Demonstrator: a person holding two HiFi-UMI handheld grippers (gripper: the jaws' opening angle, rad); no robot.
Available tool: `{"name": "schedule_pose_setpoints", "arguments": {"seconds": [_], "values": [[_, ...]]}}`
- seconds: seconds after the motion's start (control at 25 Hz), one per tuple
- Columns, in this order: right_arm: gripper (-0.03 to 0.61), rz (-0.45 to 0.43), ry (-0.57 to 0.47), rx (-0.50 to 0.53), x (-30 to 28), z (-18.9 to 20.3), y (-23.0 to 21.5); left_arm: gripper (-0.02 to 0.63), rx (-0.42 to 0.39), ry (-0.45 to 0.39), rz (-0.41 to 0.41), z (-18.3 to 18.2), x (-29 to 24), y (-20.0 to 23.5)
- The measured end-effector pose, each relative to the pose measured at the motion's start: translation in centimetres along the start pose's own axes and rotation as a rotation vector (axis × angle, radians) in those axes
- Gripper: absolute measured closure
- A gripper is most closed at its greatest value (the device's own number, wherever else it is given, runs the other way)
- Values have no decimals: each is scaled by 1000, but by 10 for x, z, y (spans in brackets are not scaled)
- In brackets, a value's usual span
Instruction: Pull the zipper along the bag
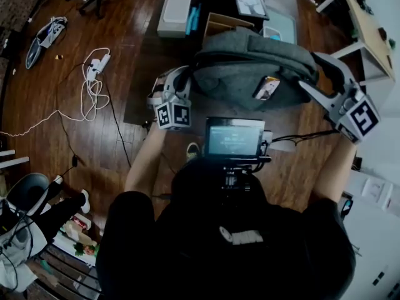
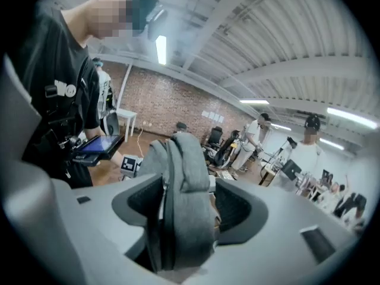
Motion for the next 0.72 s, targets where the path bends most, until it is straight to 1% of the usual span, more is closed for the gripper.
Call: {"name": "schedule_pose_setpoints", "arguments": {"seconds": [0.08, 0.16, 0.2, 0.28, 0.32, 0.4, 0.48, 0.64, 0.72], "values": [[272, 27, -88, -85, 14, 12, 7, 606, 23, -1, 9, -4, 3, -1], [262, 30, -186, -154, 33, 13, 15, 604, 39, 8, 20, -8, 5, -1], [262, 39, -199, -172, 37, 15, 16, 604, 36, 12, 21, -10, 8, -1], [256, 74, -150, -160, 34, 28, 16, 600, 32, 8, 23, -16, 17, -1], [256, 81, -145, -155, 30, 33, 16, 599, 39, 3, 23, -19, 22, -1], [256, 66, -182, -173, 25, 34, 16, 598, 61, -6, 15, -24, 27, 1], [265, 51, -192, -182, 19, 34, 14, 598, 63, -11, 7, -31, 31, 4], [284, 49, -189, -145, 14, 32, 10, 598, 36, -26, 21, -52, 37, 15], [290, 29, -187, -130, 14, 28, 12, 595, 34, -61, 19, -72, 43, 22]]}}
Point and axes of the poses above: the fingertips, and each gripper's own axes: x backward along the fingers, y to its left, z out of its underside, the point moved 3 cm from there along x, backward along the fingers, and after that the axes turned 15 degrees about x, right-handed, at the moved point
